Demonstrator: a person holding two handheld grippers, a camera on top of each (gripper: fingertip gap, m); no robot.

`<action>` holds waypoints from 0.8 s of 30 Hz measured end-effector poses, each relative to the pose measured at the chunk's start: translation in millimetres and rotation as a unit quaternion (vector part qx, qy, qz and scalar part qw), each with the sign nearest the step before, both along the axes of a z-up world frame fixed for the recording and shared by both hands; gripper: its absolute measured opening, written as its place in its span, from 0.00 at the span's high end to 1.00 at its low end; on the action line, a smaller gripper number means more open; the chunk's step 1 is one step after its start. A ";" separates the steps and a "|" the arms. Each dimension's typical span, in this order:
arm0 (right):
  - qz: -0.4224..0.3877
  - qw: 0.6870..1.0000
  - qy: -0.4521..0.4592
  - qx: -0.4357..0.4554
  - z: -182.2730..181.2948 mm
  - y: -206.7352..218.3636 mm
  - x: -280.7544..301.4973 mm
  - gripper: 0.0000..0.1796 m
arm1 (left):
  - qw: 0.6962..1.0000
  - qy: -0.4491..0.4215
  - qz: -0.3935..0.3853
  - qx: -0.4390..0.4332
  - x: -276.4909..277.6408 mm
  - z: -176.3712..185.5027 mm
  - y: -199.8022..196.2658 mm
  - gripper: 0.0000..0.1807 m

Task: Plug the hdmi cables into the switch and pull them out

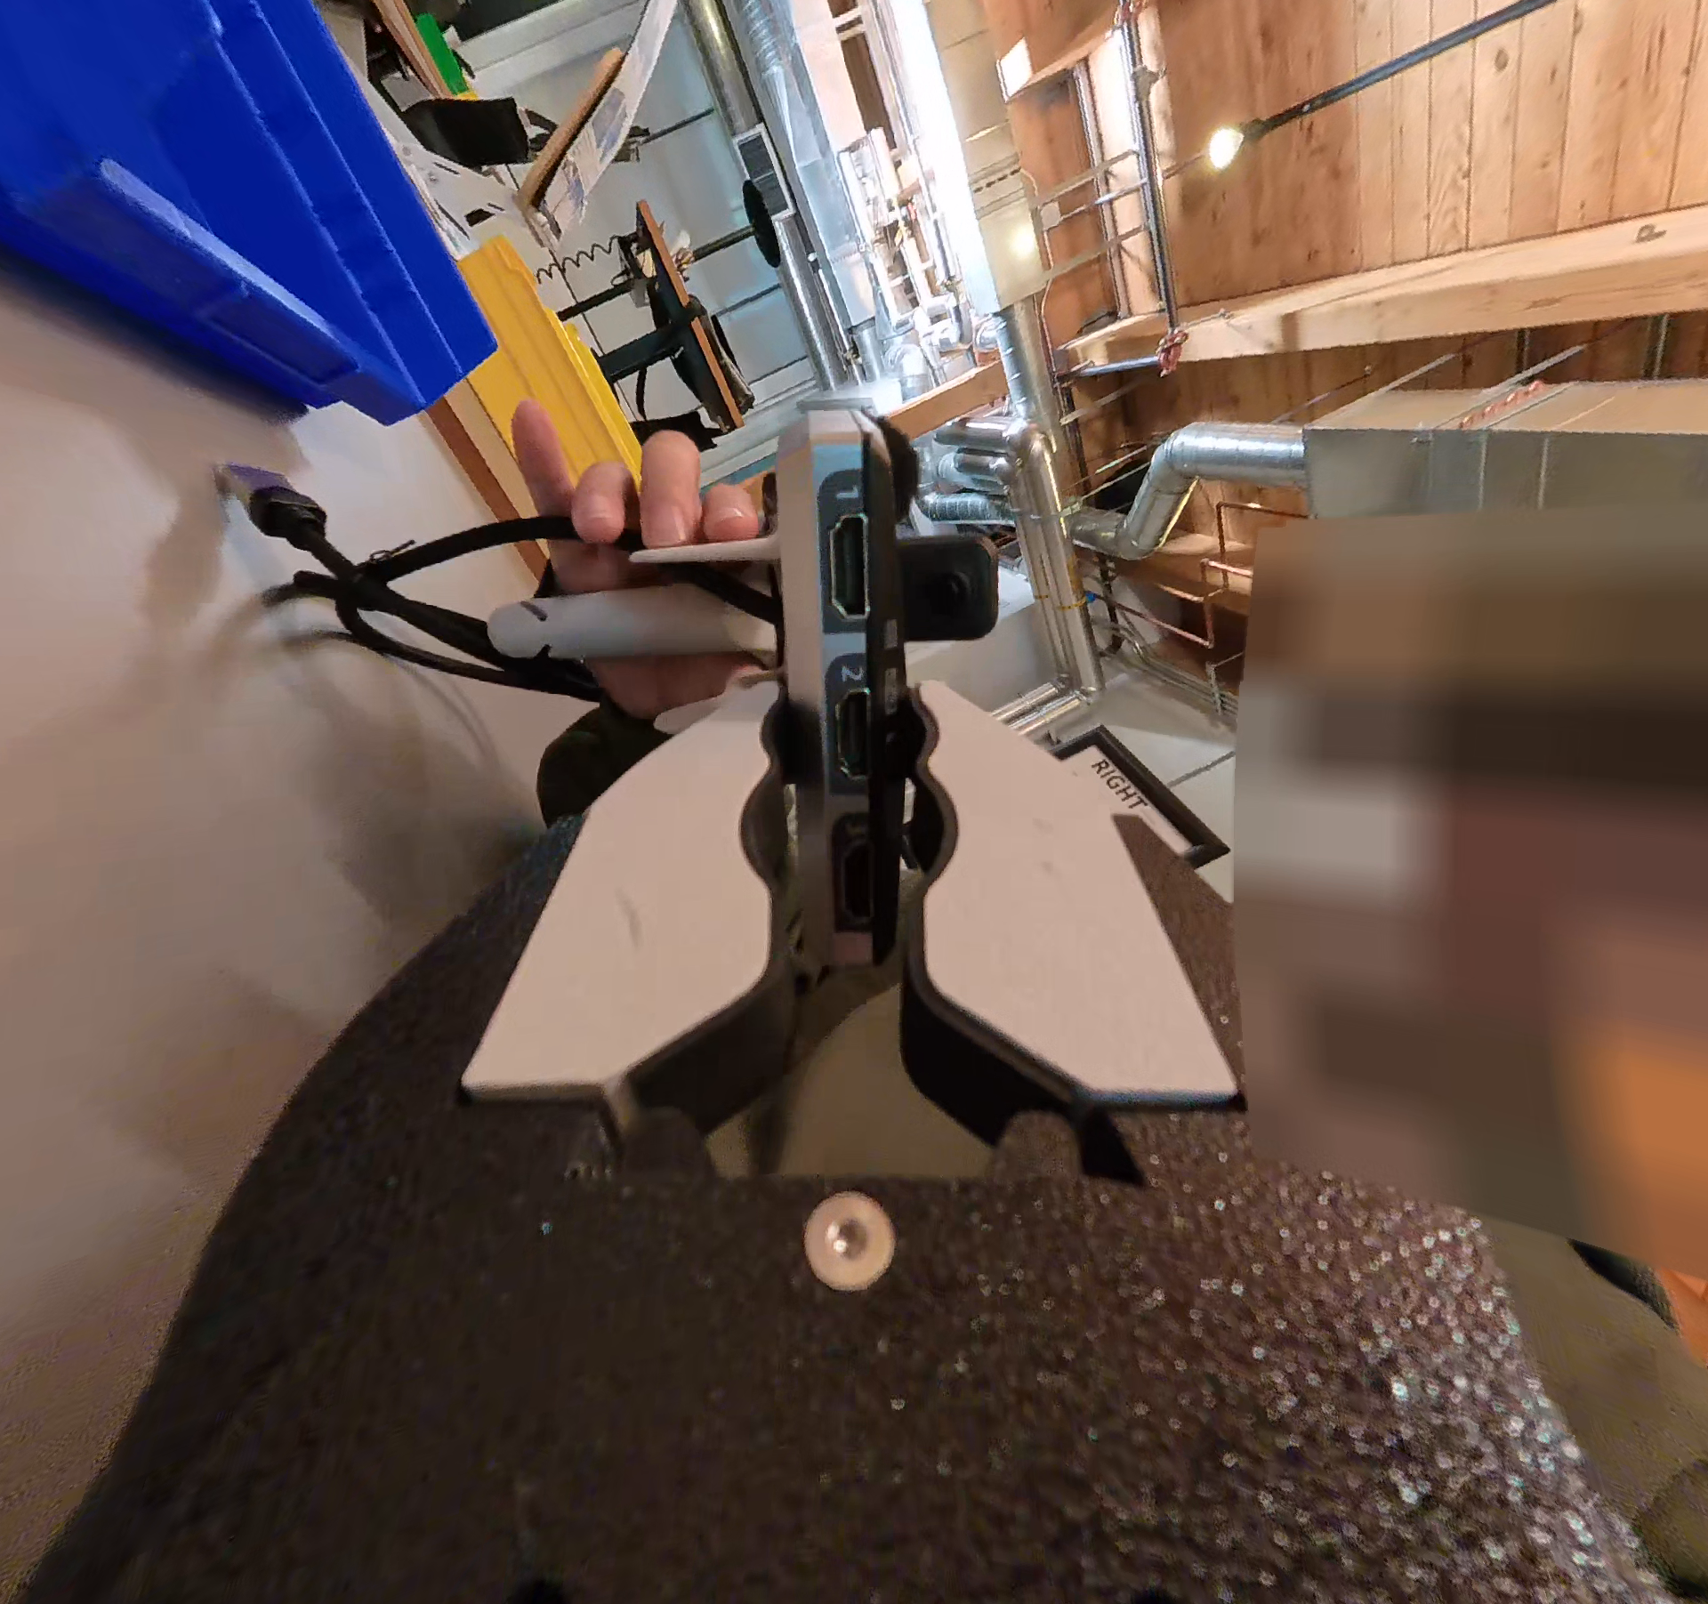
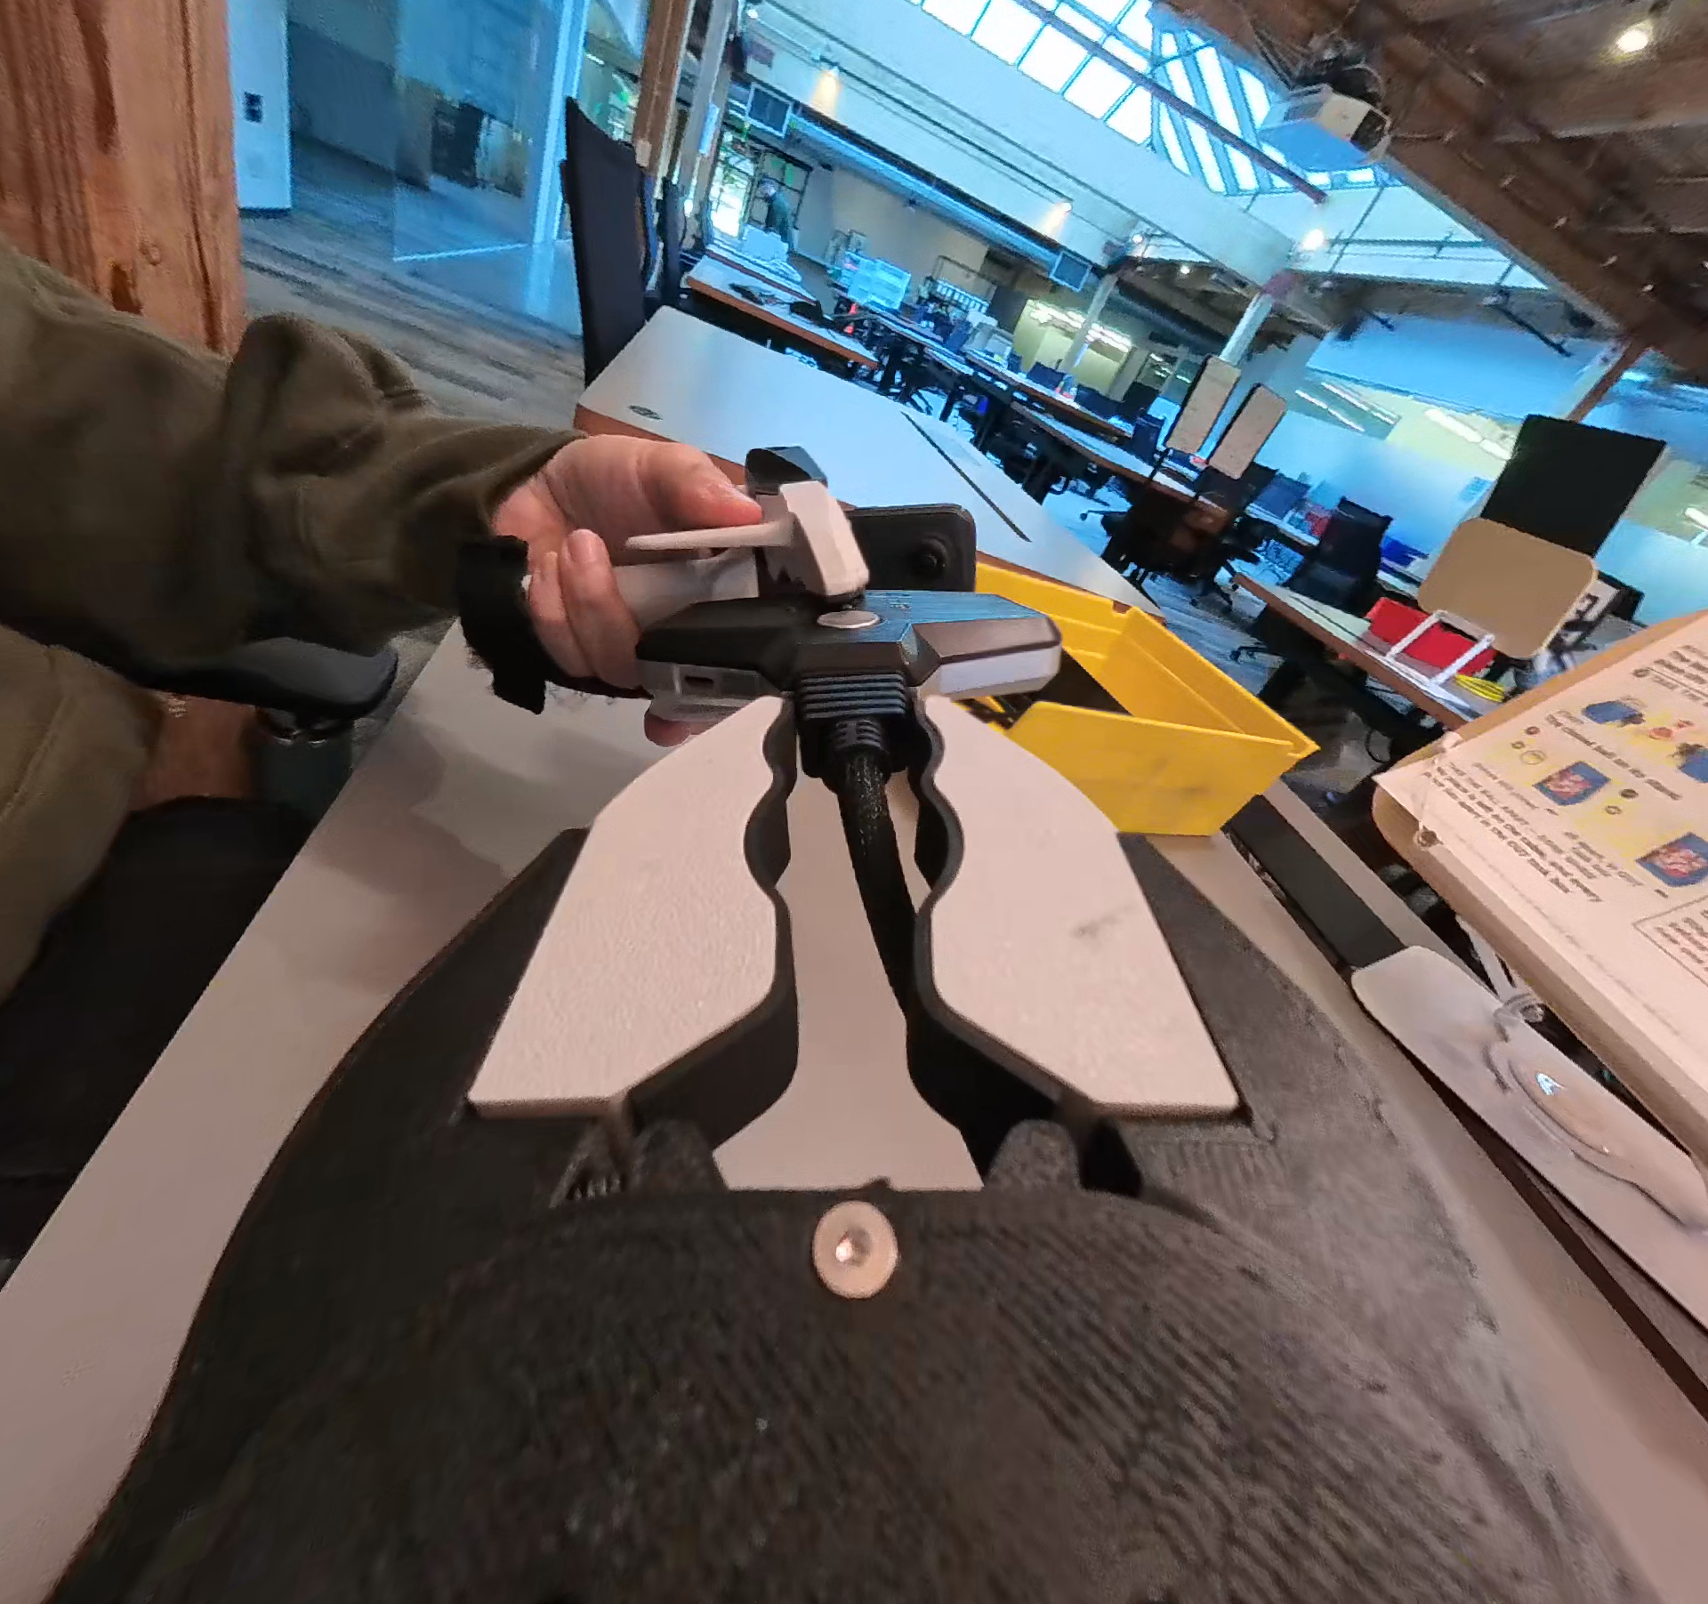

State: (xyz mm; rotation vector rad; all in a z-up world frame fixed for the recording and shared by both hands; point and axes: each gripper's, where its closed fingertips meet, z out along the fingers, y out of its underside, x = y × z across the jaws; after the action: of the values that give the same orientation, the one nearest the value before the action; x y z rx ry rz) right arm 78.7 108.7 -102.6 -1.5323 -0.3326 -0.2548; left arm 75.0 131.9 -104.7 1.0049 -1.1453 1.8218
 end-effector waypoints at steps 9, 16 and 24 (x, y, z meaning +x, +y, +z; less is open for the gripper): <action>-0.006 0.999 0.023 0.043 -16.0 -0.6 8.4 0.87 | 0.998 0.047 0.029 -0.011 11.6 -15.3 -0.2 0.88; 0.011 0.996 0.070 0.058 -28.1 -0.1 11.1 0.87 | 0.997 0.057 0.049 0.000 17.7 -26.6 0.1 0.88; 0.010 0.993 0.094 0.063 -42.9 1.7 18.6 0.87 | 0.994 0.082 0.075 0.015 25.9 -40.7 1.3 0.88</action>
State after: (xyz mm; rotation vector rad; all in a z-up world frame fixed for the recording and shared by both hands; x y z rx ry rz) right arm 97.3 110.4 -145.4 -1.4151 -0.1788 -0.1113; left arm 100.9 133.3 -145.4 1.2630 -1.0239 1.8052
